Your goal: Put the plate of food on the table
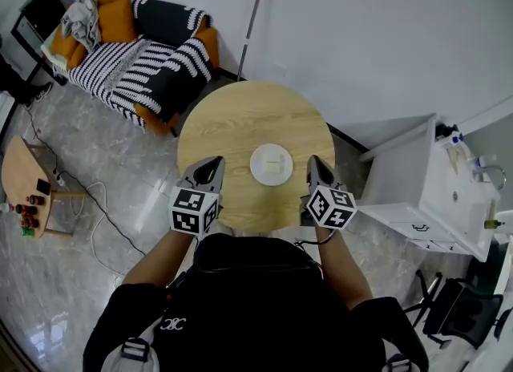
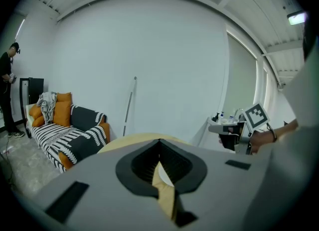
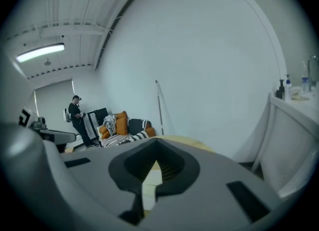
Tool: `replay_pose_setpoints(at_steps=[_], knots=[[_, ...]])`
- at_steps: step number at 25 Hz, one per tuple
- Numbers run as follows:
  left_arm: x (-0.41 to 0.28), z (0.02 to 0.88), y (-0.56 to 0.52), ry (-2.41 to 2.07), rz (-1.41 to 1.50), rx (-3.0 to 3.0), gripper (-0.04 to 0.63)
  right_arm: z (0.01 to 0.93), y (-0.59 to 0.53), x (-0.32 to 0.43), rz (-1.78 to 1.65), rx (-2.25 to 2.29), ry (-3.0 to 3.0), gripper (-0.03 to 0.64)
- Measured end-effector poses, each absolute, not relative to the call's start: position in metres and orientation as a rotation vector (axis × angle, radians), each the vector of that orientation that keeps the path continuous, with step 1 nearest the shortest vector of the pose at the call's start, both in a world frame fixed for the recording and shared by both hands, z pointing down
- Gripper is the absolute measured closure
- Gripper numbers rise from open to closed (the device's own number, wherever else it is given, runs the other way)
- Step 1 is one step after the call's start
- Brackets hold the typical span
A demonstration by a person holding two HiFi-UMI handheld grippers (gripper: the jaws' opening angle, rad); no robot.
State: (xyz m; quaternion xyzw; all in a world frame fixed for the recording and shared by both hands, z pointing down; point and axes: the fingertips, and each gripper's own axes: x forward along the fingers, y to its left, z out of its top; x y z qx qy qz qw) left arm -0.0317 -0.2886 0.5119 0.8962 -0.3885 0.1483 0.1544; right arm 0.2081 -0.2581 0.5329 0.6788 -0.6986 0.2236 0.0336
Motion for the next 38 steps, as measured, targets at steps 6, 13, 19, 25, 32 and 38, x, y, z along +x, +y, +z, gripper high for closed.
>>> replay_pose_setpoints(at_steps=[6,13,19,25,32,38], knots=[[-0.022,0.513,-0.291,-1.073,0.436,2.585,0.588,0.475,-0.256,0.204,0.371,2.132,-2.188,0.609],[-0.016,0.512,-0.294,-1.040,0.436,2.598,0.589,0.441,-0.254,0.187,0.115,2.093,-2.189,0.610],[-0.006,0.507,-0.296,-1.004,0.427,2.626,0.588,0.446,-0.249,0.185,0.133,2.093,-2.184,0.611],[0.001,0.510,-0.298,-0.968,0.428,2.638,0.588,0.453,-0.249,0.187,0.166,2.102,-2.168,0.611],[0.008,0.512,-0.300,-0.943,0.434,2.650,0.589,0.461,-0.247,0.192,0.214,2.115,-2.147,0.611],[0.012,0.516,-0.302,-0.925,0.443,2.655,0.589,0.467,-0.244,0.192,0.234,2.118,-2.140,0.611]])
